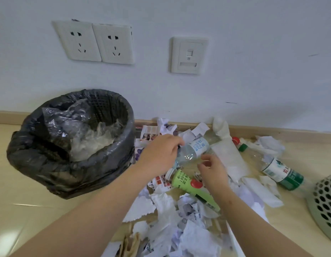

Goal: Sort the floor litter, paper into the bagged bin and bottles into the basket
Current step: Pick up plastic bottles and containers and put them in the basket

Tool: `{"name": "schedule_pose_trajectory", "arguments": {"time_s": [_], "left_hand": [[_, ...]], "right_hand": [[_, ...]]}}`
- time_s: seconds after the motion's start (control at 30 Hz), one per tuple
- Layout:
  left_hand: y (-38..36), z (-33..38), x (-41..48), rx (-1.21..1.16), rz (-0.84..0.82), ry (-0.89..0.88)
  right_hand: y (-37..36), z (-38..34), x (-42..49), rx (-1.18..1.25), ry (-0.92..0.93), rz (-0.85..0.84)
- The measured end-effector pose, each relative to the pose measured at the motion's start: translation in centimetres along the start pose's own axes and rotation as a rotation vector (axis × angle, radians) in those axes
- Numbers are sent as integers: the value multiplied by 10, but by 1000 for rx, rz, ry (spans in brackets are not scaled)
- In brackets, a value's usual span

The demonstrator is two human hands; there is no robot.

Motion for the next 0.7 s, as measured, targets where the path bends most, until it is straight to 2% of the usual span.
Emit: {"name": "schedule_pose_trajectory", "arguments": {"time_s": [0.1, 0.17, 0.23, 0.4, 0.5, 0.6, 0.7], "left_hand": [[-57, -31, -1, 112, -235, 155], [-88, -49, -6, 316, -398, 207], [-108, -60, -13, 413, -474, 227], [-128, -62, -14, 486, -459, 229], [-131, -65, -19, 546, -484, 232], [-133, -67, -23, 539, -422, 202], [-128, -70, -26, 403, -345, 225]], "right_hand": [[10, 11, -2, -387, 102, 51], [5, 22, -5, -734, 178, -13], [-5, 36, -7, -892, 194, -111], [-9, 74, -12, -920, 134, -232], [-7, 86, -15, -903, 149, -244], [-2, 89, -13, -858, 161, -202], [8, 88, -9, -839, 138, -77]]}}
Point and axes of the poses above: each hand's wrist, its own x-axis towards the middle knuckle, its own y-axis out of the back of the hand, z = x × y, the point moved 6 cm from there along x, towards the middle knuckle, and after that the axes turned 11 degrees about -x, right-handed, at the moved point
